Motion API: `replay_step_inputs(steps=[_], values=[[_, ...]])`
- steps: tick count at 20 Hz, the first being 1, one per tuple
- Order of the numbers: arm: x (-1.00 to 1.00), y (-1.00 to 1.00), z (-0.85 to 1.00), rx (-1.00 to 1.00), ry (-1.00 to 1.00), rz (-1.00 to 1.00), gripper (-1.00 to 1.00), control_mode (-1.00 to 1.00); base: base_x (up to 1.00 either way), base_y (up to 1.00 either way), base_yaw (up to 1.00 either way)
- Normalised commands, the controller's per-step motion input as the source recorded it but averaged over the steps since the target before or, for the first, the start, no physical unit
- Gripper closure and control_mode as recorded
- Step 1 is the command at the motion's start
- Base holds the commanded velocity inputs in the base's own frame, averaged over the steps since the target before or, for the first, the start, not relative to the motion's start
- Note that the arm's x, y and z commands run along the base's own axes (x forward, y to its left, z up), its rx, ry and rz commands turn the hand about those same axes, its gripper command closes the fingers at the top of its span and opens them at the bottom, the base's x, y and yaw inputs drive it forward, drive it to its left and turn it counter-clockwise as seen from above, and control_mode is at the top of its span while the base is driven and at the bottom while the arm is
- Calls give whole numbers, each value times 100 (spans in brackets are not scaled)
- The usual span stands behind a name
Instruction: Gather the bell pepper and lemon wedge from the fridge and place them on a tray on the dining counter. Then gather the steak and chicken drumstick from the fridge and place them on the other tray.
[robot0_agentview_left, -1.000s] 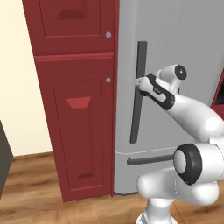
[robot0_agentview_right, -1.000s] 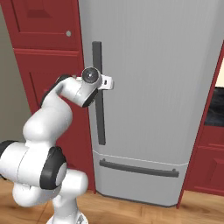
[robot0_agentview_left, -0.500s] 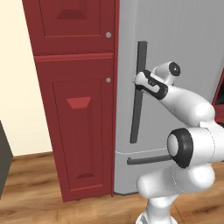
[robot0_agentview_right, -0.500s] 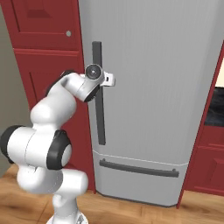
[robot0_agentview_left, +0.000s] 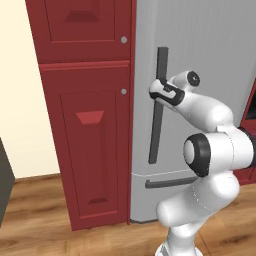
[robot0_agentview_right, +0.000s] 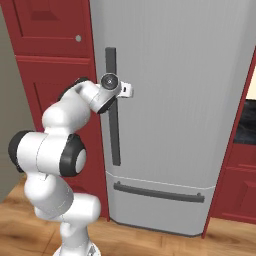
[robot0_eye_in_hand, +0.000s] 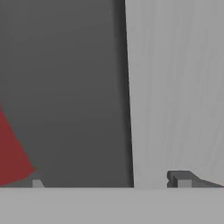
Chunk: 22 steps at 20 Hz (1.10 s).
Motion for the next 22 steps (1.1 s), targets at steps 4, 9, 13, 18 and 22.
replay_step_inputs(steps=[4,9,13,18,22], values=[[39,0,-19,0,-2,0,-100,-100,0,0,0],[47,0,-20,0,0,0,-100,-100,0,0,0],[56,2,-19,0,0,0,-100,-100,0,0,0],[46,3,-7,0,0,0,100,-100,0,0,0],[-34,-4,0,0,7,-2,100,-100,0,0,0]])
